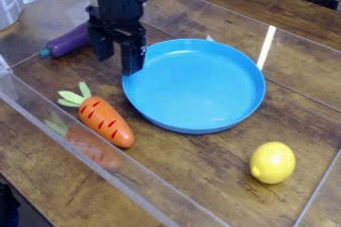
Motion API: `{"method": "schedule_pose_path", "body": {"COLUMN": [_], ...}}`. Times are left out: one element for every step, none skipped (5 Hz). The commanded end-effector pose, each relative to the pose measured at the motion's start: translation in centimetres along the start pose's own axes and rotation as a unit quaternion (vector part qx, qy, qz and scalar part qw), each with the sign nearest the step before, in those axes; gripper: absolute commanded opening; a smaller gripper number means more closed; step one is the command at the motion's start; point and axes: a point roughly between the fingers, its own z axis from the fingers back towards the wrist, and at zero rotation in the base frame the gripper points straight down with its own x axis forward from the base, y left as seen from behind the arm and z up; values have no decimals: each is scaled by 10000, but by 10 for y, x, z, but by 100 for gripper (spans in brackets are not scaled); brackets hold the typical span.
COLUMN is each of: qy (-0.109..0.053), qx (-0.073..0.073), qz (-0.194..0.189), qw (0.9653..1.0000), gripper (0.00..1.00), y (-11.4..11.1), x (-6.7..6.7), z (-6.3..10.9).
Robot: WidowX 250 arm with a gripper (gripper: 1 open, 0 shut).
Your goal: Remove the purple eggplant from the blue tray and put it on the table
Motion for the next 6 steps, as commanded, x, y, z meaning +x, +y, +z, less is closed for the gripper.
{"method": "schedule_pose_path", "body": {"qy": [-305,-312,-306,-318,-358,-517], "qx": [73,68,57,63,65,85], "qz": [-328,-154,12,195,218,212], "qw": [9990,9994,9995,9993,9991,9984], "gripper": [100,100,100,100,100,100], "y": [2,-1,-4,-7,-12,-18], "x": [13,11,10,9,0,-5], "z": [22,14,5,-4,-10,-5]}}
